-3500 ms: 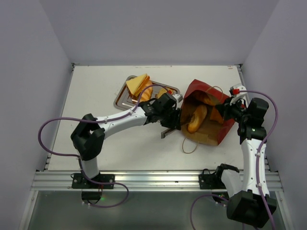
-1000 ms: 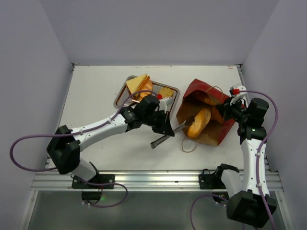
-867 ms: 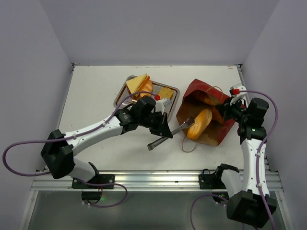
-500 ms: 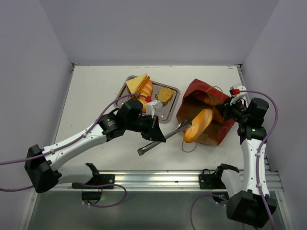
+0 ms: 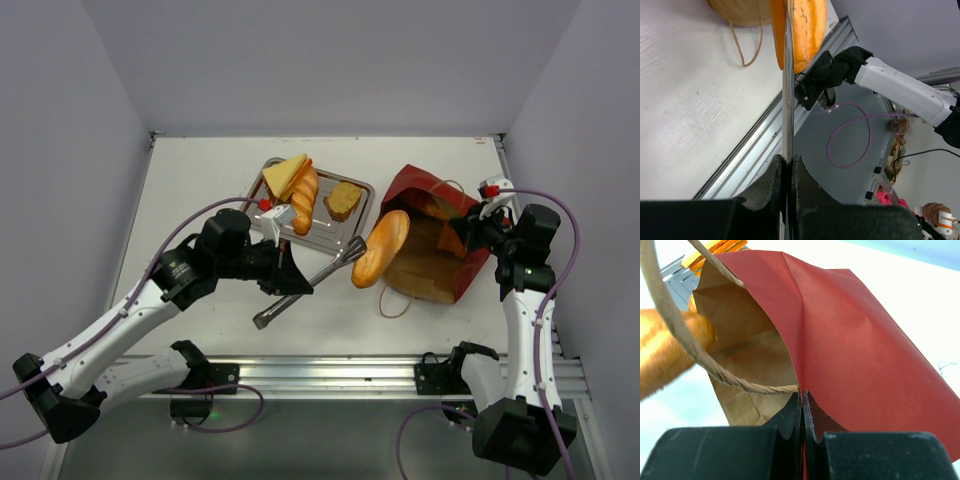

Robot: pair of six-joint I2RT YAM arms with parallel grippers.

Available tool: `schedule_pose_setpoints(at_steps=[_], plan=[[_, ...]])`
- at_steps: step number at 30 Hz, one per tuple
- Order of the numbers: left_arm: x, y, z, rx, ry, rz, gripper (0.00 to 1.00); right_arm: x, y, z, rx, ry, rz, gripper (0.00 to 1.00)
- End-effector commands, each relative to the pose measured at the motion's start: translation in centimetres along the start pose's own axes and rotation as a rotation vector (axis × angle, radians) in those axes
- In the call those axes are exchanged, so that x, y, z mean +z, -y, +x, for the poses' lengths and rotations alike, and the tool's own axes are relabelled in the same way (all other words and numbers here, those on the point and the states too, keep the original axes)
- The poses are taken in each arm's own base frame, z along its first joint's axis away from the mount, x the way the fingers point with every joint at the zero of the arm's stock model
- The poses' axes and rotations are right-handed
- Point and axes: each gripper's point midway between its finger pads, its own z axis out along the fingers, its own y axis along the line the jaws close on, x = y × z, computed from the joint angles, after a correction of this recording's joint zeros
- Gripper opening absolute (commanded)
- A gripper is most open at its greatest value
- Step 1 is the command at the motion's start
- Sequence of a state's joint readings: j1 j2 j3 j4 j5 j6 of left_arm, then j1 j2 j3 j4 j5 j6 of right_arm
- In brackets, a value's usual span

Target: Take the fake bread out of the paper bag

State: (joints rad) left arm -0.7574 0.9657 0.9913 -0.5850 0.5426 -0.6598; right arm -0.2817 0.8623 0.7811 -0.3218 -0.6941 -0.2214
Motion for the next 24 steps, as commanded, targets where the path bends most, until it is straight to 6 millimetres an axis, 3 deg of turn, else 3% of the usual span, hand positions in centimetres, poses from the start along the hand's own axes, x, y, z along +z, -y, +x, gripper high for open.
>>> schedule_pose_setpoints(at_steps=[1,11,19,24], plan=[[-2.5,2.0,-1.5,0.050,0.054,0.028,0.00,-0.2,0.2,-1.0,-0.037,0.037,0.014,0.02],[-5.2,3.9,-3.1,0.098,0.108,-0.004,0.00,-0.2,0.1,-1.0,-0.039,0.037,0.010,0.02],[-6.3,2.7,-6.2,0.094,0.235,-0.134,0.00,-0.2,0.1,-1.0,-0.039,0.038,0.008,0.02],[-5.5,1.3,-9.4,0.090,0.309,-0.213,0.00,-0.3,0.0,-1.1,-0.041,0.040,0.009,0.02]])
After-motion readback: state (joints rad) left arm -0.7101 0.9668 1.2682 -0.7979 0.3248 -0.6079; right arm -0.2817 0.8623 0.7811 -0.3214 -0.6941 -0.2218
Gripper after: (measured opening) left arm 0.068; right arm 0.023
